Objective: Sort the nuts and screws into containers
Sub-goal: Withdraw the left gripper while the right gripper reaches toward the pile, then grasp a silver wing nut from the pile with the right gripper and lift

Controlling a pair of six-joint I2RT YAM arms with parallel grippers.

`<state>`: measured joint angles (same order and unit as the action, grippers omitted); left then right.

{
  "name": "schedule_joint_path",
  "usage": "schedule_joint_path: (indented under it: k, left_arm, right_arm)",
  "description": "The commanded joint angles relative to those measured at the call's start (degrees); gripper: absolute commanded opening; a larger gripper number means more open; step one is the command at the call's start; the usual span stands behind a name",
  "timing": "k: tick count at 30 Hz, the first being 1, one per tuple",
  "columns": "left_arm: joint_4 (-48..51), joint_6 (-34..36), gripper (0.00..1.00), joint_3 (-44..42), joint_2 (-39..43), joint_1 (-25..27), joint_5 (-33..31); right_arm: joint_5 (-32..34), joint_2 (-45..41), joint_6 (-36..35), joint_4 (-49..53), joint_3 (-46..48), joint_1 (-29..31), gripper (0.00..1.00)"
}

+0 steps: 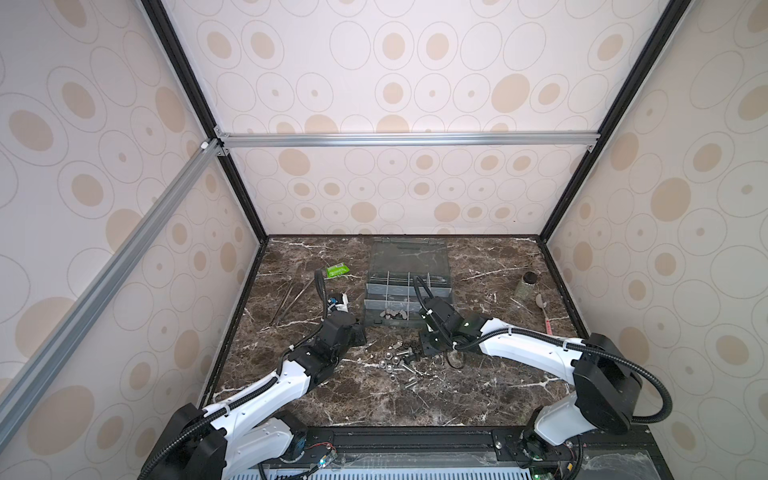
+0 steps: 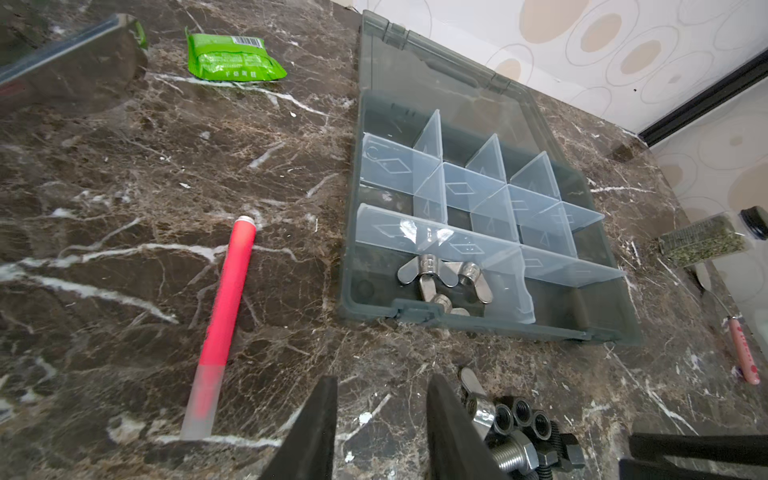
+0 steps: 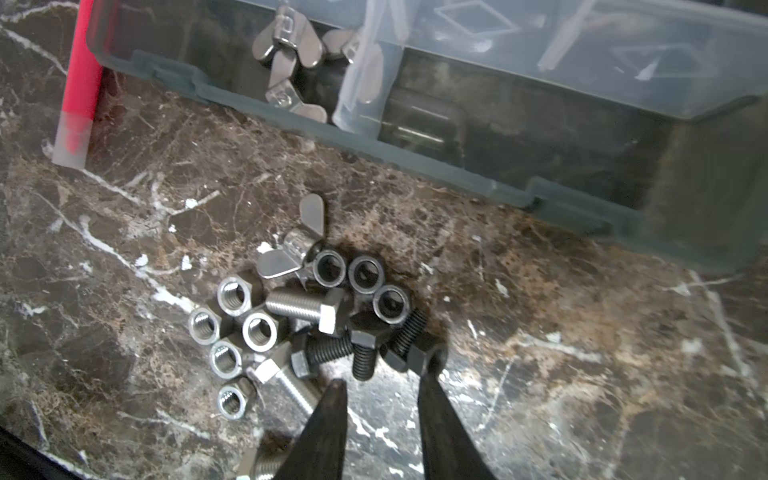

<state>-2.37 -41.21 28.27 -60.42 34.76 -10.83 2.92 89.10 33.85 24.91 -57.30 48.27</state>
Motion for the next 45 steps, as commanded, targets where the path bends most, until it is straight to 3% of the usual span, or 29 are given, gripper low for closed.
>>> schedule_joint_path:
  k: [1,16,45]
  left_arm:
    - [1.01,-1.24,0.37,-0.83,1.75,-0.57,-1.74]
    - [-0.05,-1.08,0.38,-3.74,3.73,-1.26,-1.13]
    - [-1.29,-2.28,0.38,-6.35,4.79,-1.61,-0.79]
  right_arm:
    - [-2.62,3.22,-0.07,-1.39,-3.11,0.50,0.34]
    - [-7.22,16.49,-0.16,-1.50,-13.74,1.19,0.35]
    - [-9.42,24.87,-0.66,0.14,-19.53,1.88,0.35]
